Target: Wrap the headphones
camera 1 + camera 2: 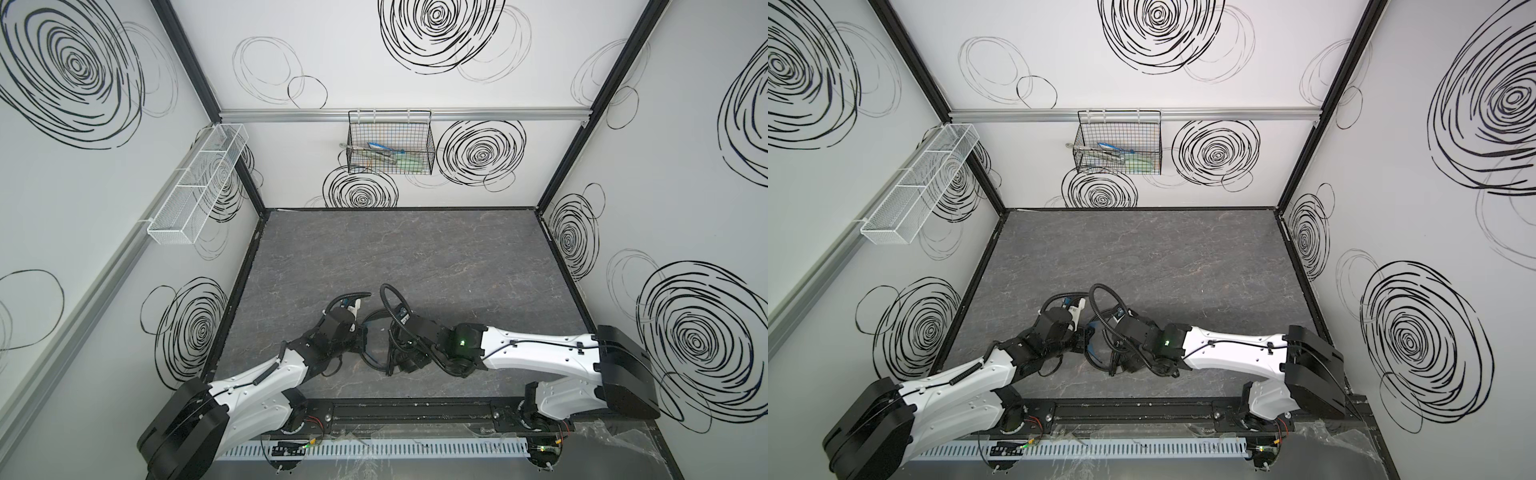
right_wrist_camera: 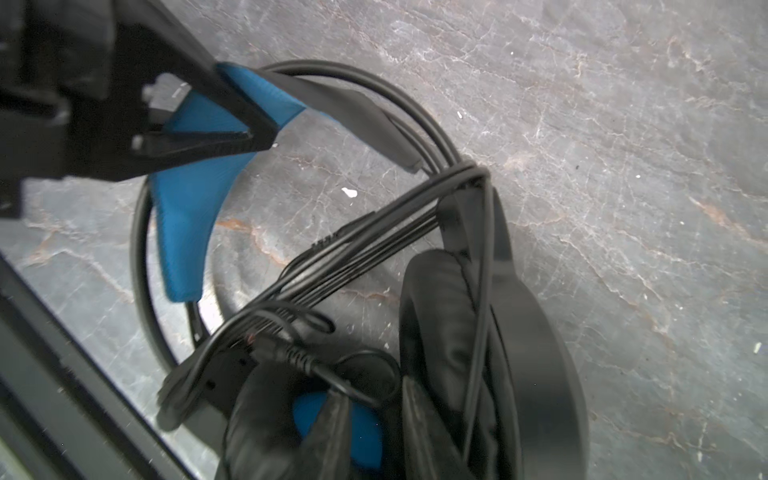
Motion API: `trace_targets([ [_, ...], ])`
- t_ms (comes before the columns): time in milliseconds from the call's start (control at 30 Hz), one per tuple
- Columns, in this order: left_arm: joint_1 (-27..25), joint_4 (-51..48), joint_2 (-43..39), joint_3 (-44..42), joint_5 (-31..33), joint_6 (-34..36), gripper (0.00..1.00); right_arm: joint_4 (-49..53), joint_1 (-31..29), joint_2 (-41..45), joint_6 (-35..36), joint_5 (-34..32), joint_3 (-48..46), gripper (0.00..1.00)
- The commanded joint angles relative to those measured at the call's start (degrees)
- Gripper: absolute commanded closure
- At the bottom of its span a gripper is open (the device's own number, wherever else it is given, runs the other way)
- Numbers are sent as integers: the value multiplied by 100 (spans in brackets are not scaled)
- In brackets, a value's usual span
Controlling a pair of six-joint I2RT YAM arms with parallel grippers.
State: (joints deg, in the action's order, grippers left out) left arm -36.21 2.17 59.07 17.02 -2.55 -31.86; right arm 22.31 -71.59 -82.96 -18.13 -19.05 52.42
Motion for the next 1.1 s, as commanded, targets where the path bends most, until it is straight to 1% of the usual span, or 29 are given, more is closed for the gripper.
trace_targets([
  [0,8,372,-87,77,-168,-5,100,197,66,-315,137,-267,383,73],
  [333,8,372,-93,67,-150,-5,100,378,97,-983,377,-530,835,73],
  [467,8,372,-91,65,-128,4,100,441,43,-903,408,-615,718,73],
  [533,6,366,-80,83,-132,4,100,445,40,-821,550,-585,632,73],
  [633,17,376,-82,96,-117,1,100,583,99,-915,735,-632,701,73],
  [733,21,361,-91,100,-106,4,100,560,153,-1097,899,-395,868,73],
  [900,31,290,-152,103,2,14,100,456,279,-1407,944,-58,1059,73],
  [967,34,266,-180,101,73,14,100,425,334,-1468,936,40,1062,70],
  [1067,74,274,-247,93,123,-3,100,173,442,-1371,908,229,888,64],
])
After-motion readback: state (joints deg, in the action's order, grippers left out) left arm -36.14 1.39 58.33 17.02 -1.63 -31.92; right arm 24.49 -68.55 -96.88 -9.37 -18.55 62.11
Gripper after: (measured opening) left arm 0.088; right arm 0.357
